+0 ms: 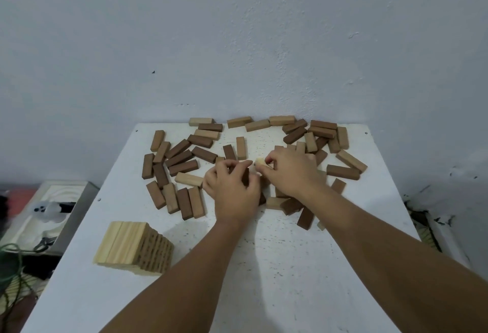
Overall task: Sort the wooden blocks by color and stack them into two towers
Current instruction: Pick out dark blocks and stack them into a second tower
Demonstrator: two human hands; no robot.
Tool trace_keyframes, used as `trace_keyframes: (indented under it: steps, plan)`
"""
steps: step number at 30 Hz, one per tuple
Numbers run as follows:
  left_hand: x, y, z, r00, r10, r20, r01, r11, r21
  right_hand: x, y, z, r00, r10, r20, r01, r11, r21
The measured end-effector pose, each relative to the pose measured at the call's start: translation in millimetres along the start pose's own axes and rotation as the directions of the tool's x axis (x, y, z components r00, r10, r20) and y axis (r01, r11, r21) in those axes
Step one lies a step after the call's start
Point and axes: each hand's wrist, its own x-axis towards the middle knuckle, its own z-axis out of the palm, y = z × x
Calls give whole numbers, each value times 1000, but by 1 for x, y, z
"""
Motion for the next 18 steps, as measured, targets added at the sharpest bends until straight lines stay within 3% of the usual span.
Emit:
trace_keyframes:
  steps: [5,8,13,18]
  plan:
    - [0,0,3,998,43,43,-46,997,65,-2,13,-2,999,23,-25,-20,992,124]
    - [0,-2,4,994,85,65,-91,991,97,-4,26,-4,996,-16,-84,22,997,79]
    - [0,-3,5,995,78,56,-82,994,74,-16,38,-3,999,-31,-19,32,998,47]
    - [1,0,3,987,114,113,-130,980,149,-25,45,-3,996,-4,-93,7,999,33]
